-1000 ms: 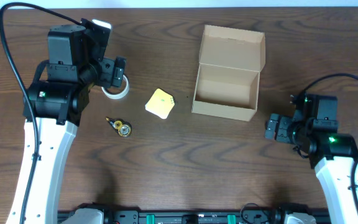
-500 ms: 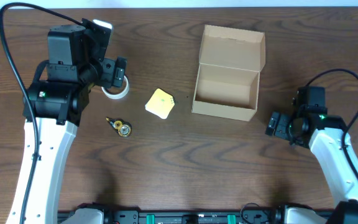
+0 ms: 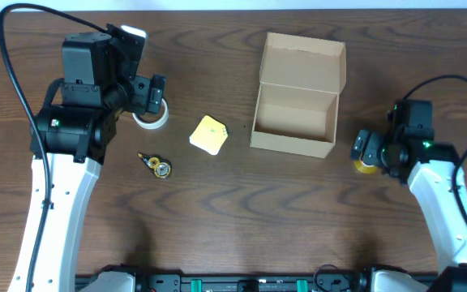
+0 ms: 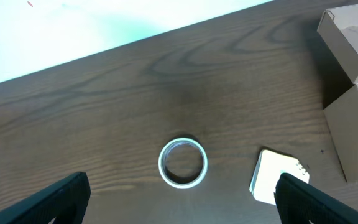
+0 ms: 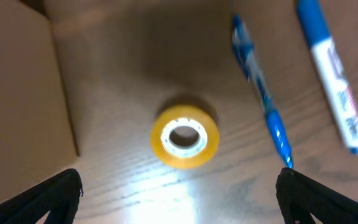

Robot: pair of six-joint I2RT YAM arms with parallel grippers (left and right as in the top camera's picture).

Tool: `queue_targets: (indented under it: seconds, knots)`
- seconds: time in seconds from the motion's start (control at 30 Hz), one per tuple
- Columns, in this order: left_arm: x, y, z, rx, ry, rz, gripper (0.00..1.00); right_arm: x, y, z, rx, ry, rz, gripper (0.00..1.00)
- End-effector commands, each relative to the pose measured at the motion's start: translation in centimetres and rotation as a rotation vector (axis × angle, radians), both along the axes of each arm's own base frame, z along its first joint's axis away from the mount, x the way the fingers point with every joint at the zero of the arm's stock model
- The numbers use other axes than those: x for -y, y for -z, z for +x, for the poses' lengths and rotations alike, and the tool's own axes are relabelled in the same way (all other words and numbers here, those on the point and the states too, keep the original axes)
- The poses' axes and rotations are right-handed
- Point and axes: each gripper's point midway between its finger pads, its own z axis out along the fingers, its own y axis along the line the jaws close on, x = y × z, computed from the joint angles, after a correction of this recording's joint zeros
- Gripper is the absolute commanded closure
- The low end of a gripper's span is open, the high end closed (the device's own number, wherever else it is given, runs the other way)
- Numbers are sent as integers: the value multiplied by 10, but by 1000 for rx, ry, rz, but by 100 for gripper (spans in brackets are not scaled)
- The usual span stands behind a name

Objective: Pack container

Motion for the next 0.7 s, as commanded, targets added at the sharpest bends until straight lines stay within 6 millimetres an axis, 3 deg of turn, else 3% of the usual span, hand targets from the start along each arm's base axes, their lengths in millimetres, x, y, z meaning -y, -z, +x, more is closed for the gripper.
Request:
queue_targets:
  seconds: [0.0,0.37,0.67]
  knots:
    - [1,1,3,0,-13,-25,5,4,-27,21,73,-42,-27,1]
    - [2,-4,7,27,-12,-28,5,12,-120,67,256,-240,-197,3]
    - [8,-13,14,72,11,-54,4,17,-195,79,379,-239,-261,3]
